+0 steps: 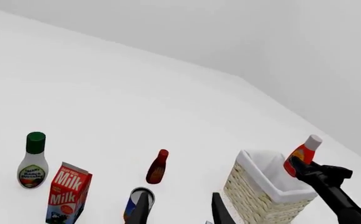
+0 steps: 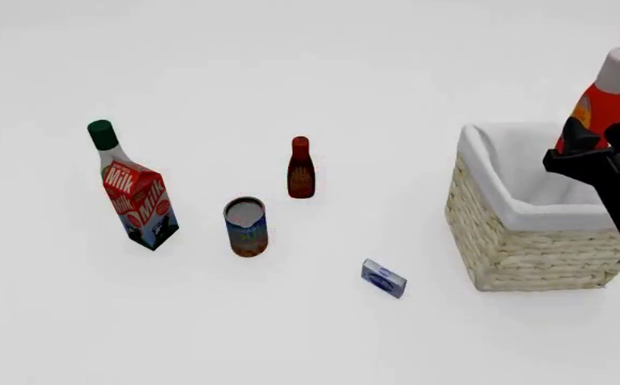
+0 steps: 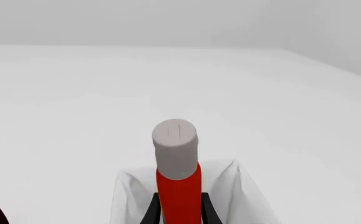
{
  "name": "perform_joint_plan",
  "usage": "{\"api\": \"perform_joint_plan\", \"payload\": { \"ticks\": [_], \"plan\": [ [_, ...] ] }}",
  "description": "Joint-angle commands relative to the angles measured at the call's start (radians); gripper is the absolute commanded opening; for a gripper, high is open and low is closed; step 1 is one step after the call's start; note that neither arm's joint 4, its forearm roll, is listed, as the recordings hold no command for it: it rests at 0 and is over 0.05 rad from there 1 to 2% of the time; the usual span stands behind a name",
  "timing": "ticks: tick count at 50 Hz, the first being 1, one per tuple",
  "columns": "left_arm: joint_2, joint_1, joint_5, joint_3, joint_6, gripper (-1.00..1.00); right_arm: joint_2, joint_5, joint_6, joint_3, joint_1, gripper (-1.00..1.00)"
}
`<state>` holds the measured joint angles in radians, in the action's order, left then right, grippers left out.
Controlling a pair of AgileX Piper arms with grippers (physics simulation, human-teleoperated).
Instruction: Pick the ketchup and place it in the basket.
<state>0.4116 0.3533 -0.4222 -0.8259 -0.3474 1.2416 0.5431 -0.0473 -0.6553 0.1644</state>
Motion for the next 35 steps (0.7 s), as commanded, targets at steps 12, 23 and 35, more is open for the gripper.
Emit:
{"api": "perform_joint_plan", "payload": {
  "ticks": [12,23,35],
  "plan": [
    [0.006,0.0,0.02,0.019,-0.004,1.0,0.11,0.022,0.005,-0.05,0.032,-1.0],
    [0.007,-0.004,0.025,0.023,-0.005,1.0,0.169,0.021,0.003,-0.083,0.041,-1.0],
    [0.013,-0.001,0.027,0.013,-0.005,1.0,0.223,0.034,0.002,-0.093,0.059,-1.0]
  ]
}}
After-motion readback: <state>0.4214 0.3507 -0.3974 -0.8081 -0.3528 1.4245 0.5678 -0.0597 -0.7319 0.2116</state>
